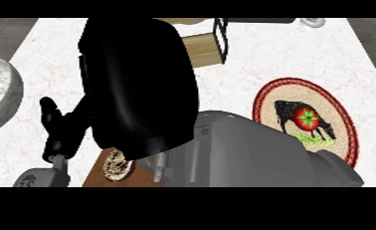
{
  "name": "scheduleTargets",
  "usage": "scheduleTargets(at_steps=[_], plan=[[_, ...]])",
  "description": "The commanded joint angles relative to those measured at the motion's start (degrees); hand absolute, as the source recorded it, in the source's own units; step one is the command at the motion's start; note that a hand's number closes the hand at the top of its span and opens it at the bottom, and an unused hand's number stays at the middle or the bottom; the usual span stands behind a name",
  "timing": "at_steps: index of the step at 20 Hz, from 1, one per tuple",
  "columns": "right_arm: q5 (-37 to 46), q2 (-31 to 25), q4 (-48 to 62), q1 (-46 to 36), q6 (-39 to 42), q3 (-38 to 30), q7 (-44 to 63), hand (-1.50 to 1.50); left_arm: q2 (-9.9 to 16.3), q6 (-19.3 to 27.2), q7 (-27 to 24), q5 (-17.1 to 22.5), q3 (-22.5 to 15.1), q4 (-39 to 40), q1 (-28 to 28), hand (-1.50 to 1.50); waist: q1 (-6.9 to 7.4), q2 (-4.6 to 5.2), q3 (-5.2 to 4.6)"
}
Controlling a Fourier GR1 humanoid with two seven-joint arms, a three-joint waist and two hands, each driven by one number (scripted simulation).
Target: Pick the sweet potato from the placemat and place it in the tiered shelf
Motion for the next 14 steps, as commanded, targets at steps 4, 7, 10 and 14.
scheduleTargets(at_steps=[4, 7, 10, 14], plan=[[-2.98, 0.43, 12.26, -16.45, 2.09, -13.48, 6.30, 1.50, 1.86, -1.86, 1.35, 1.10, 1.79, 0.50, 0.47, 0.00, -0.37, 0.35, -0.23], [-1.67, -0.48, 16.87, -16.68, 1.25, -16.93, 0.70, 1.50, -1.07, -0.14, -2.21, -1.01, 0.55, 2.37, 1.68, 0.00, -0.97, 0.55, -0.20], [-2.40, -2.74, 25.57, -21.64, 1.31, -22.21, -4.28, 1.50, -0.74, -0.61, -0.16, -0.54, 0.37, 0.33, 1.85, 0.00, -0.34, 0.65, -0.20], [-0.86, -2.80, 32.86, -22.91, -0.10, -23.07, -10.37, 1.50, -0.99, 0.31, 2.18, -1.37, -0.03, -1.19, 1.57, 0.00, -0.53, 0.65, -0.16]])
